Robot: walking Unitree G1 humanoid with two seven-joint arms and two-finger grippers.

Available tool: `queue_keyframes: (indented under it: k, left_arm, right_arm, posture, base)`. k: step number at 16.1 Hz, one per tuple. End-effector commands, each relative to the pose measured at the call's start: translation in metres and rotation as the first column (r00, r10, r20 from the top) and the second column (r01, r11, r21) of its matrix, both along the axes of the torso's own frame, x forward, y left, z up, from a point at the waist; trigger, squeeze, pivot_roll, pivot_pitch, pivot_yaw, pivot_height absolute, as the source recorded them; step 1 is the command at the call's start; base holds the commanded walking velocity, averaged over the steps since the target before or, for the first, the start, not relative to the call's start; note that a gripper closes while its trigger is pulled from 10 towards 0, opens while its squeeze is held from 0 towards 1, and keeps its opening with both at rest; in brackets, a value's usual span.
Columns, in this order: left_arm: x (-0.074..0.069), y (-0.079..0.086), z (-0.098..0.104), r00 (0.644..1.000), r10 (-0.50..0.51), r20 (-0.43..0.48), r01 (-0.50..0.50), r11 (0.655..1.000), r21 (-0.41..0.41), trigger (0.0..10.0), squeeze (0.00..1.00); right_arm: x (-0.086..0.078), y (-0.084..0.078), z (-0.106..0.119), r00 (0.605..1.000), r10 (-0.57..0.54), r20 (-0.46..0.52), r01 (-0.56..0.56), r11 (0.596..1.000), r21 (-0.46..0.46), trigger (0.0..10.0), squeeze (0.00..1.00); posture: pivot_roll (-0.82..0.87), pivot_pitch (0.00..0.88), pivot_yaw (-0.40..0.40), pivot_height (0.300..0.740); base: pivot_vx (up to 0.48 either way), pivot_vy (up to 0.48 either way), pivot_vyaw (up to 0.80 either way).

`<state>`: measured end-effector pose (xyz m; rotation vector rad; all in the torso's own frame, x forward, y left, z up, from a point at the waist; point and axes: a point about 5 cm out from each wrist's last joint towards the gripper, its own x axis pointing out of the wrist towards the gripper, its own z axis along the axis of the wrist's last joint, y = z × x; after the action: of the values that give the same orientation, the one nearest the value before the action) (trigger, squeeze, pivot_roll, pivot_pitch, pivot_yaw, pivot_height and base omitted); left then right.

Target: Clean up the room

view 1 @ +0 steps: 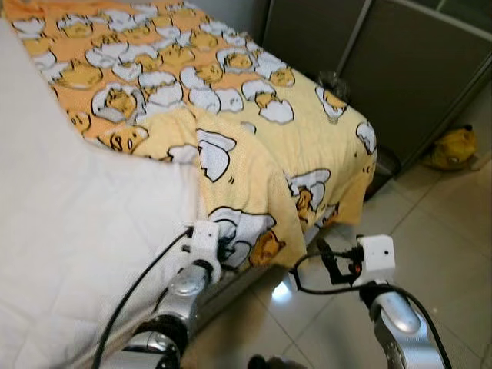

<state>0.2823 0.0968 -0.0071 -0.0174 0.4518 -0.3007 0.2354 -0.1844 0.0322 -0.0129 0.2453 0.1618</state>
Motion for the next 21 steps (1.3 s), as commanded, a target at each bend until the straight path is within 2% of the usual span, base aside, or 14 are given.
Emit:
queue_keyframes:
  k: [1, 2, 3, 4, 6, 10, 12, 16, 18, 19, 20, 21]
  left_arm:
    - [-0.008, -0.017, -0.002, 0.997, -0.079, -0.005, 0.079, 0.996, -0.031, 10.0, 0.0]
    - [-0.012, -0.028, -0.003, 0.988, -0.154, -0.009, 0.153, 0.987, -0.044, 10.0, 0.0]
    - [-0.021, -0.042, -0.009, 0.963, -0.264, -0.062, 0.259, 0.963, -0.074, 10.0, 0.0]
    - [-0.029, -0.055, -0.013, 0.936, -0.33, -0.121, 0.317, 0.941, -0.121, 10.0, 0.0]
    - [-0.028, -0.061, -0.012, 0.937, -0.33, -0.113, 0.322, 0.943, -0.09, 10.0, 0.0]
    - [-0.039, -0.058, -0.021, 0.916, -0.371, -0.152, 0.363, 0.929, -0.076, 10.0, 0.0]
    - [-0.042, -0.052, -0.025, 0.927, -0.339, -0.158, 0.334, 0.941, -0.06, 10.0, 0.0]
    - [-0.037, -0.038, -0.025, 0.957, -0.253, -0.141, 0.247, 0.967, -0.064, 10.0, 0.0]
    - [-0.037, -0.037, -0.025, 0.955, -0.257, -0.147, 0.254, 0.967, -0.037, 10.0, 0.0]
    - [-0.039, -0.039, -0.027, 0.948, -0.276, -0.159, 0.276, 0.961, -0.023, 10.0, 0.0]
    - [-0.045, -0.044, -0.031, 0.921, -0.334, -0.2, 0.338, 0.941, -0.012, 10.0, 0.0]
    - [-0.058, -0.05, -0.038, 0.865, -0.426, -0.266, 0.429, 0.902, -0.05, 10.0, 0.0]
  right_arm:
    - [-0.002, -0.007, -0.002, 1.0, -0.013, -0.006, 0.013, 1.0, -0.02, 10.0, 0.0]
    - [-0.001, -0.008, -0.002, 1.0, -0.012, -0.005, 0.012, 1.0, -0.021, 10.0, 0.0]
    - [0.0, -0.009, -0.002, 1.0, -0.014, -0.004, 0.014, 1.0, -0.024, 10.0, 0.0]
    - [0.001, -0.011, -0.002, 1.0, -0.017, -0.004, 0.016, 1.0, -0.026, 10.0, 0.0]
    - [0.002, -0.013, -0.003, 1.0, -0.023, -0.005, 0.023, 0.999, -0.029, 10.0, 0.0]
    - [0.008, -0.022, 0.0, 0.999, -0.047, 0.005, 0.048, 0.998, -0.041, 10.0, 0.0]
    - [0.008, -0.024, -0.001, 0.999, -0.05, 0.004, 0.05, 0.998, -0.046, 10.0, 0.0]
    - [0.009, -0.019, -0.004, 0.999, -0.038, -0.002, 0.037, 0.998, -0.041, 10.0, 0.0]
    - [0.008, -0.019, -0.005, 0.999, -0.035, -0.003, 0.035, 0.999, -0.04, 10.0, 0.0]
    - [0.008, -0.02, -0.005, 0.999, -0.034, -0.004, 0.034, 0.999, -0.04, 10.0, 0.0]
    - [0.007, -0.021, -0.005, 0.999, -0.033, -0.004, 0.033, 0.999, -0.041, 10.0, 0.0]
    - [0.006, -0.022, -0.005, 1.0, -0.016, -0.013, 0.016, 0.999, -0.038, 10.0, 0.0]
  posture:
    - [-0.08, 0.0, -0.113, 0.74]
    - [-0.08, 0.0, -0.116, 0.74]
    - [-0.08, 0.0, -0.116, 0.74]
    - [-0.07, 0.0, -0.121, 0.74]
    - [-0.07, 0.0, -0.121, 0.74]
    - [-0.09, 0.0, -0.117, 0.74]
    - [-0.08, 0.0, -0.12, 0.74]
    - [-0.08, 0.0, -0.122, 0.74]
    - [-0.07, 0.0, -0.122, 0.74]
    - [-0.08, 0.0, -0.123, 0.74]
    - [-0.08, 0.0, -0.122, 0.74]
    - [-0.08, 0.0, -0.126, 0.74]
  base:
    - [0.0, 0.0, 0.0]
    - [0.0, 0.0, 0.0]
    - [0.0, 0.0, 0.0]
    - [0.0, 0.0, 0.0]
    - [0.0, 0.0, 0.0]
    - [0.0, 0.0, 0.0]
    - [0.0, 0.0, 0.0]
    - [-0.104, 0.0, 0.0]
    - [0.0, 0.0, 0.0]
    - [0.0, 0.0, 0.0]
    - [0.0, 0.0, 0.0]
    - [0.0, 0.0, 0.0]
